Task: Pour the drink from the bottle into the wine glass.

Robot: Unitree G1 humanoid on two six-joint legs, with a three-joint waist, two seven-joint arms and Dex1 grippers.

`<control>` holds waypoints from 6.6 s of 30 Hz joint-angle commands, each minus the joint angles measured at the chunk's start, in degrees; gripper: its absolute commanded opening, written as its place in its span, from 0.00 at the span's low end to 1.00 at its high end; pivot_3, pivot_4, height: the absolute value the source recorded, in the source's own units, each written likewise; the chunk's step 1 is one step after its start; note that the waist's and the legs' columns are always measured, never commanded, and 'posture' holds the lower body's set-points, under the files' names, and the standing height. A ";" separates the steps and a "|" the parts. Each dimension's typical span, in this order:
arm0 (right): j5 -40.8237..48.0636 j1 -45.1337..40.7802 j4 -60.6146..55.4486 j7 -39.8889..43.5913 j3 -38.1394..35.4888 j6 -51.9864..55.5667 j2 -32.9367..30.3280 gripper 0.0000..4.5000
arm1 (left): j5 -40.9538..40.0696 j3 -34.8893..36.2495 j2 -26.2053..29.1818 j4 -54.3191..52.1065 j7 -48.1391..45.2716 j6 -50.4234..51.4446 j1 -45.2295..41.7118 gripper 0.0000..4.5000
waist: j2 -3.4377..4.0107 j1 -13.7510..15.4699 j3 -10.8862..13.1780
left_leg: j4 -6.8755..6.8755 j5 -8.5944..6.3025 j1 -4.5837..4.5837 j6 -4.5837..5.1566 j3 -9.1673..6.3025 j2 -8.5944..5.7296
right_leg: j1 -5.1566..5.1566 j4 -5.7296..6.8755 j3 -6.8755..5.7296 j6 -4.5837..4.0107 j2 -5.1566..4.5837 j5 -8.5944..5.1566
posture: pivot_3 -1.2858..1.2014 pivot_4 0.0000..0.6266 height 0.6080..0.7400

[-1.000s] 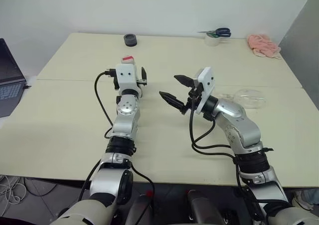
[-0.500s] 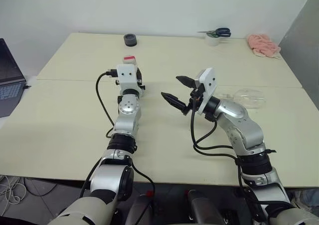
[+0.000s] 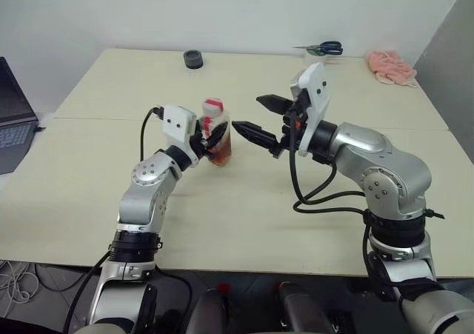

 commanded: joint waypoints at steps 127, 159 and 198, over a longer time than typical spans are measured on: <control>-9.00 -3.94 9.01 -8.39 5.04 -3.43 7.60 0.44 | 2.28 -4.41 -4.84 -12.13 -2.29 -1.73 5.17 0.39 | 0.00 -0.07 0.00 | -0.11 -0.01 -0.03 0.01 0.07 0.04 | -0.11 -0.03 0.07 0.02 0.07 -0.01 | 0.52 0.24 1.00; -6.95 -2.90 3.85 6.35 2.01 -4.05 -5.32 0.88 | -6.35 -5.38 2.47 -9.38 -18.79 2.54 1.03 0.39 | 0.03 -0.17 0.10 | -0.13 -0.01 -0.02 0.01 0.05 0.08 | -0.11 -0.06 0.07 0.01 0.11 -0.03 | 0.52 0.24 1.00; -5.59 -0.34 -5.41 -12.62 0.62 7.99 2.50 0.42 | -3.12 -6.47 -1.25 -1.69 -21.58 -2.69 -3.22 0.39 | 0.03 -0.12 0.10 | -0.14 -0.01 -0.07 0.02 0.10 0.07 | -0.18 -0.06 0.13 0.02 0.12 -0.04 | 0.52 0.24 1.00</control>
